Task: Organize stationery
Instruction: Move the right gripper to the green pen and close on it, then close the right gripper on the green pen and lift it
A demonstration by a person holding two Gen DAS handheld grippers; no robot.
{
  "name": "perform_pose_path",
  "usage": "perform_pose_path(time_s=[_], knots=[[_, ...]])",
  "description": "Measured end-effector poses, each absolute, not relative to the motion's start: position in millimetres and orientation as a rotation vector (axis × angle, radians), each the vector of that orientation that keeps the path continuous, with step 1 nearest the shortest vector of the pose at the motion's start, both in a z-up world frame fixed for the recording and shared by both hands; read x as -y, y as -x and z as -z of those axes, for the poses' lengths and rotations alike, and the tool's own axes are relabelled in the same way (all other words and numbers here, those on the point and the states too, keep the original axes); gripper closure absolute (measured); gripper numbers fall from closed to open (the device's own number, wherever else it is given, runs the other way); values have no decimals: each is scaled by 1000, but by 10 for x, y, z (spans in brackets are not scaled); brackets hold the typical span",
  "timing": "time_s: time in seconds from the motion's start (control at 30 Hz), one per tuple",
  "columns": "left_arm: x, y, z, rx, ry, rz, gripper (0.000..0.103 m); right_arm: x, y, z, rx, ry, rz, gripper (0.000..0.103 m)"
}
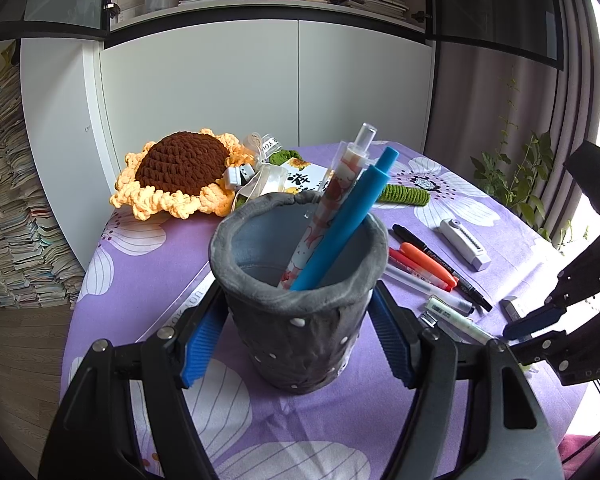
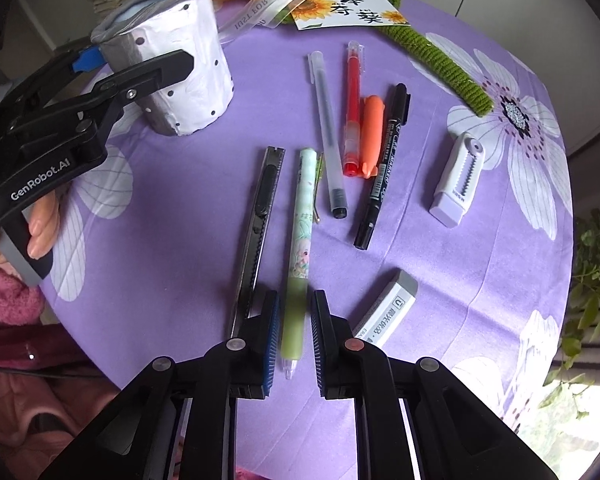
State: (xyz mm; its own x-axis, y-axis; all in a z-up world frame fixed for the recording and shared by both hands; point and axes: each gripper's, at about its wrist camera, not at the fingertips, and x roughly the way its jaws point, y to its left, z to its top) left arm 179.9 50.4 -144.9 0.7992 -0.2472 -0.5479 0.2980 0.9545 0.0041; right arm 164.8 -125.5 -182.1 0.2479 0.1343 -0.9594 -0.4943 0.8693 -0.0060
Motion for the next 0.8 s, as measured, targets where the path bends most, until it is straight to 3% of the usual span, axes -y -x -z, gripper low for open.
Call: perform_pose_path(time_s=[0.1,0.8], knots=[[-502,-1787,1446,-575,-91,293,33,1292,-1765,1822,-1235,307,-413,73],[-502,-1789,1444,-575,-92,293,34,845,-2592,1872,-1187,342,-422,73]])
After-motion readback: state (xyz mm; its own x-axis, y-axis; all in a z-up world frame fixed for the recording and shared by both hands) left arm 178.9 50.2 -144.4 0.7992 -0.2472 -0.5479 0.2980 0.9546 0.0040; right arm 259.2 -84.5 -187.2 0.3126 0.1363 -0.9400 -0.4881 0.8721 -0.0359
